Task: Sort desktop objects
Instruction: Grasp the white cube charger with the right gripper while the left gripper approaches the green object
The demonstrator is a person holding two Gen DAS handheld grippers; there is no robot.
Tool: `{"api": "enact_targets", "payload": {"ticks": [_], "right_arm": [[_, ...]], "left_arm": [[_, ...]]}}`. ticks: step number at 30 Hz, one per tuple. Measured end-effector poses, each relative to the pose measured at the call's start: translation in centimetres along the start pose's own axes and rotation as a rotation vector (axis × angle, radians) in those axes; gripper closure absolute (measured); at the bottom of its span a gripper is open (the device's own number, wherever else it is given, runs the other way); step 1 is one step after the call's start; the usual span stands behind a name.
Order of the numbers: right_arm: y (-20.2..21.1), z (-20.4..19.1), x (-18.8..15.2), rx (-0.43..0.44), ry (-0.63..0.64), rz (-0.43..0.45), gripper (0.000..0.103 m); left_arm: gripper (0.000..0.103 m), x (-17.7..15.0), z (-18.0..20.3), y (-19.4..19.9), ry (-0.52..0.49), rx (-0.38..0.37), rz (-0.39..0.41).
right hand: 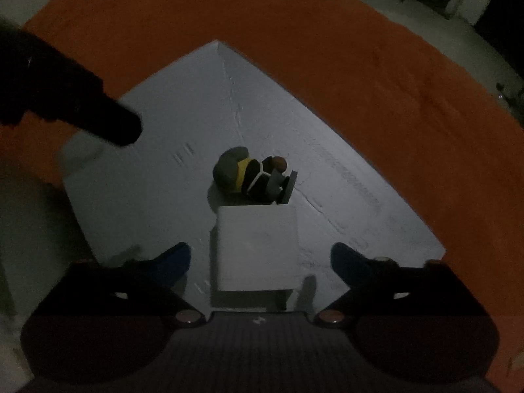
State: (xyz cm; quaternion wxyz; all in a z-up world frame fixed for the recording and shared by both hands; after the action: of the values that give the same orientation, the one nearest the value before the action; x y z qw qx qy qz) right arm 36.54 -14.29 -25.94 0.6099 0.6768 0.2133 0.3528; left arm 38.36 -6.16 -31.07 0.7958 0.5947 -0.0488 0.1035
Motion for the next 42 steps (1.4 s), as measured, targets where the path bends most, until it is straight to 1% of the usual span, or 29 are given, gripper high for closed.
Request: {"api": "enact_targets", "payload": {"ticks": [2,4,5,6,10,14,18,21,24,27,31,32,34,36,37,38,39,40,41,42], "right_arm": [[-0.3,0.1,-0.2,-0.006,0.002,0.002,0.017],[-0.6,0.6,-0.5,0.004,-0.01,-0.001,0.038],[-0.6,0.7,-0.5,0.021,-0.015,-0.002,0.043],[-0.5,0.8,-0.5,0.038,-0.019,-0.003,0.043],[-0.2,0.9,-1.0,0.022,-0.052,-0.008,0.043],[0.2,1.5,-2.4,0.0,-0.142,-0.049,0.043],[0.8,2.6,-4.2,-0.016,-0.258,-0.1,0.043],[1.1,2.8,-5.4,-0.019,-0.266,-0.104,0.043],[1.2,3.1,-5.6,-0.014,-0.279,-0.099,0.043],[1.0,3.0,-5.7,-0.007,-0.282,-0.099,0.043],[0.7,3.0,-5.6,0.005,-0.29,-0.097,0.043],[0.8,3.0,-5.6,0.005,-0.294,-0.099,0.042],[1.1,2.9,-5.6,0.002,-0.295,-0.1,0.042],[1.1,2.7,-5.5,-0.005,-0.285,-0.096,0.041],[1.1,2.7,-5.5,-0.008,-0.285,-0.097,0.041],[1.1,2.7,-5.5,-0.01,-0.285,-0.096,0.041],[1.1,2.6,-5.5,-0.011,-0.286,-0.096,0.04],[1.1,2.6,-5.5,-0.014,-0.287,-0.095,0.04],[1.1,2.6,-5.5,-0.014,-0.292,-0.093,0.04],[1.1,2.6,-5.5,-0.013,-0.296,-0.089,0.04]], "left_arm": [[0.0,0.3,0.3,-0.5,-0.006,-0.006,0.0],[0.0,0.7,0.8,-0.8,-0.016,-0.01,0.004],[0.0,0.8,1.1,-1.0,-0.02,-0.011,0.008],[0.0,0.9,1.4,-1.1,-0.026,-0.011,0.012],[0.0,1.3,3.0,-1.8,-0.077,-0.002,0.025],[0.0,1.6,4.6,-2.9,-0.127,0.024,0.031],[0.0,2.1,6.2,-4.2,-0.176,0.053,0.028],[0.0,2.5,7.4,-5.3,-0.212,0.077,0.028],[0.0,3.0,8.0,-6.4,-0.224,0.098,0.021],[0.0,3.3,8.4,-7.4,-0.231,0.096,-0.002],[0.001,3.7,8.4,-8.2,-0.204,0.08,-0.028],[0.001,3.8,8.3,-8.4,-0.193,0.085,-0.023],[0.006,4.1,8.2,-8.8,-0.18,0.091,-0.02],[0.024,4.2,8.2,-9.5,-0.172,0.087,-0.035],[0.025,4.2,8.3,-9.8,-0.172,0.09,-0.037],[0.029,4.1,8.5,-9.8,-0.187,0.109,-0.022],[0.037,4.0,8.8,-9.9,-0.204,0.125,-0.009],[0.041,3.9,9.0,-9.8,-0.224,0.134,-0.001],[0.05,3.8,9.2,-9.6,-0.234,0.135,0.012],[0.051,3.8,9.1,-9.4,-0.232,0.135,0.019]]}}
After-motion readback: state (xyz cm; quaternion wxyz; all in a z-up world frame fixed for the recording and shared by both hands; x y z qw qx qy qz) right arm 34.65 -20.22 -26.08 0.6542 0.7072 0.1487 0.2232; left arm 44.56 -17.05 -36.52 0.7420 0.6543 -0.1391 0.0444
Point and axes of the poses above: each gripper's, at about its wrist camera, not at the fingertips, and y roughly against the way its jaws point, z to its right, x to its top, the point moved 1 cm from there along -y, roughly the way its jaws point, and after that the axes turned 8 degrees about -z, right-handed, at the moved point
